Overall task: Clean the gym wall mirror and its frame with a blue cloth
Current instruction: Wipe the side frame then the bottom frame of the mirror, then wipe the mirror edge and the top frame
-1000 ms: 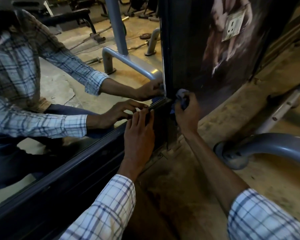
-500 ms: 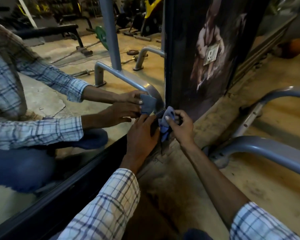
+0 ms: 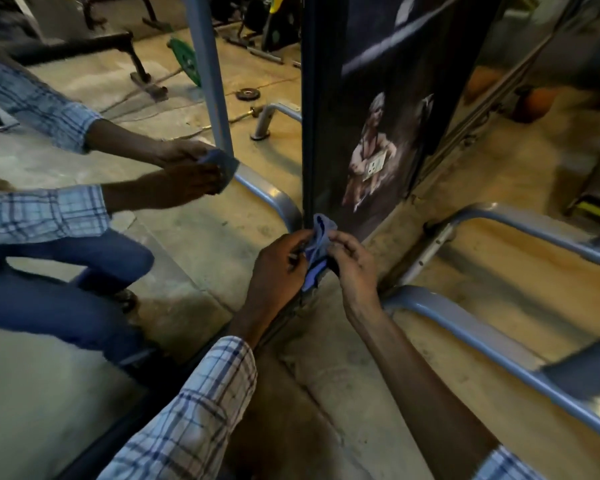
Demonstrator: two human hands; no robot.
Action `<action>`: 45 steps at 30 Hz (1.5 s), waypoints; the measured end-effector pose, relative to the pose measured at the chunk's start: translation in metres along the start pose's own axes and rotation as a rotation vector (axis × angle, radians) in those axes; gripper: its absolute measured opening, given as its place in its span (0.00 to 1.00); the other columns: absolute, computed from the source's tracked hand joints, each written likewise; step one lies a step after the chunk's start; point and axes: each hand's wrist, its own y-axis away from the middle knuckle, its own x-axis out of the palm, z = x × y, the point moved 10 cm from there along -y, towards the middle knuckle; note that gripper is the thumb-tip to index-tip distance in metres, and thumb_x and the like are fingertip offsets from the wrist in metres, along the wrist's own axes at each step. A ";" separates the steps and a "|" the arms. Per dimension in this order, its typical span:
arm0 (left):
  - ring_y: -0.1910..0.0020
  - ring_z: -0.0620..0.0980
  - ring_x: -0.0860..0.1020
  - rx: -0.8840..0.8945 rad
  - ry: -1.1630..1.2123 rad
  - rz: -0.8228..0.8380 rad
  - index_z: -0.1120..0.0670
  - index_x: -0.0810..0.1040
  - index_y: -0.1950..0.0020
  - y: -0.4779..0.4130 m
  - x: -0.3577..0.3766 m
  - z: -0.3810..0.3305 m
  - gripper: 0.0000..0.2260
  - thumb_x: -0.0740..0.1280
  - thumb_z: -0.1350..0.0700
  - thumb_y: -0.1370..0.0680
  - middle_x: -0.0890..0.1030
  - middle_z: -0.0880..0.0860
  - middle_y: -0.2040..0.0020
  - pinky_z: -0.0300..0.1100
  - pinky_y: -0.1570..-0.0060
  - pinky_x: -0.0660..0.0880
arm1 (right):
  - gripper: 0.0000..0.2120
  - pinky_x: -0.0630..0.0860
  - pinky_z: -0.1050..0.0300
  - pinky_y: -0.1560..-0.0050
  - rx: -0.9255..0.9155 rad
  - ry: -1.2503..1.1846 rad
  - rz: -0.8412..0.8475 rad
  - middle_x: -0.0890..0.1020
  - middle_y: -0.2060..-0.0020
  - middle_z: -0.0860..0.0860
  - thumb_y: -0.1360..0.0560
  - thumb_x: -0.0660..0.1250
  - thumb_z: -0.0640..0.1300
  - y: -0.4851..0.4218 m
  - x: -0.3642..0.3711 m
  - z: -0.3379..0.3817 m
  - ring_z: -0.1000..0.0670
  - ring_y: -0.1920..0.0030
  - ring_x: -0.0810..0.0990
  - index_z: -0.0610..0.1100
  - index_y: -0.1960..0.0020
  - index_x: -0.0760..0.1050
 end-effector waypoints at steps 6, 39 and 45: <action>0.52 0.26 0.78 -0.155 0.230 -0.042 0.52 0.81 0.33 0.028 -0.103 -0.151 0.12 0.64 0.56 0.15 0.80 0.42 0.46 0.22 0.53 0.72 | 0.14 0.78 0.38 0.34 0.058 -0.035 0.031 0.88 0.47 0.46 0.26 0.75 0.49 0.074 -0.005 0.170 0.41 0.42 0.85 0.45 0.42 0.85; 0.45 0.28 0.79 -0.081 0.208 -0.186 0.52 0.81 0.32 0.222 -0.352 -0.360 0.22 0.69 0.43 0.22 0.84 0.44 0.41 0.27 0.49 0.77 | 0.13 0.80 0.55 0.64 0.413 -0.374 -0.021 0.84 0.59 0.44 0.21 0.57 0.35 0.346 0.046 0.388 0.48 0.63 0.84 0.40 0.54 0.80; 0.43 0.49 0.85 -0.184 0.350 -0.242 0.52 0.84 0.37 0.221 -0.371 -0.333 0.14 0.75 0.54 0.23 0.87 0.49 0.43 0.44 0.43 0.82 | 0.06 0.80 0.55 0.58 0.165 -0.250 0.142 0.82 0.54 0.40 0.22 0.68 0.37 0.352 0.059 0.419 0.47 0.56 0.82 0.37 0.47 0.78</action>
